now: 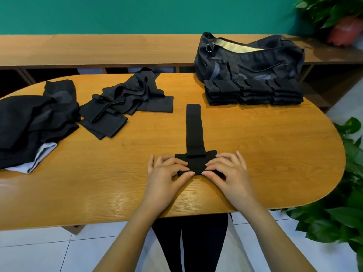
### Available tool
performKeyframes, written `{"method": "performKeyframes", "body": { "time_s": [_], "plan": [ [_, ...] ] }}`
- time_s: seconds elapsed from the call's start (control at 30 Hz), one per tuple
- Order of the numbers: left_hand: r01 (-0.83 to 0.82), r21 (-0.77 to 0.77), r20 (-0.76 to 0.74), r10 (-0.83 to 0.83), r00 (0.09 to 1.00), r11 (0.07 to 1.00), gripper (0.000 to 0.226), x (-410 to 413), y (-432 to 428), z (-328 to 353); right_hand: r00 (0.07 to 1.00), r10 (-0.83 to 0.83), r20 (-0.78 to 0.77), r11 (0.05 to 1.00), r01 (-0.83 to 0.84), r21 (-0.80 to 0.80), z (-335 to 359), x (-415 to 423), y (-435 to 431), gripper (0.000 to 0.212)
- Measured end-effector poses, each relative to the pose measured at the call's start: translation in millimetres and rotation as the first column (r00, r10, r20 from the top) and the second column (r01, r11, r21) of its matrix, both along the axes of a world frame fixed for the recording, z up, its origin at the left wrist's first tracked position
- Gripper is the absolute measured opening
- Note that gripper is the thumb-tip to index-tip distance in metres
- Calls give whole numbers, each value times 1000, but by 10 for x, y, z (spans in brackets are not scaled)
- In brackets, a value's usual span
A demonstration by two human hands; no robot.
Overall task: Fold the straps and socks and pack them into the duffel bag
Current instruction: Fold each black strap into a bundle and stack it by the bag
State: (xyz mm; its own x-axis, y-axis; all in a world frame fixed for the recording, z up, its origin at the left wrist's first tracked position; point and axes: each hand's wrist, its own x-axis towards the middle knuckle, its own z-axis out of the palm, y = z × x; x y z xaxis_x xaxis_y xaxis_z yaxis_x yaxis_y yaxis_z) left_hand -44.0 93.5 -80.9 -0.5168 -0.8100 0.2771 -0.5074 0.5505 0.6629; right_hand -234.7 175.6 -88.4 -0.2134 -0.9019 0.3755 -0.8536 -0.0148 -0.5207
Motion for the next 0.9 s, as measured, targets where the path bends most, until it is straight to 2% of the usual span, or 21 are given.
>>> {"method": "performKeyframes", "body": {
  "time_s": [0.13,0.33,0.5,0.73,0.9],
  "plan": [
    [-25,-9,-25,25,999,1000,37,1,-7,-9,999,6,-42,1000,-7,-19,27,11,20,42],
    [-17,5,-25,17,1000,1000,28,-3,10,5,996,-34,78,998,38,-57,41,5,17,36],
    [-12,14,-18,12,1000,1000,26,8,15,-2,994,-26,111,999,30,-30,21,3,5,23],
    [-79,33,-78,82,994,996,26,4,-1,-18,986,-42,160,999,44,-6,83,23,30,35],
    [-95,70,-108,102,989,993,28,12,1,-5,971,-114,209,993,105,54,81,1,31,27]
  ]
}}
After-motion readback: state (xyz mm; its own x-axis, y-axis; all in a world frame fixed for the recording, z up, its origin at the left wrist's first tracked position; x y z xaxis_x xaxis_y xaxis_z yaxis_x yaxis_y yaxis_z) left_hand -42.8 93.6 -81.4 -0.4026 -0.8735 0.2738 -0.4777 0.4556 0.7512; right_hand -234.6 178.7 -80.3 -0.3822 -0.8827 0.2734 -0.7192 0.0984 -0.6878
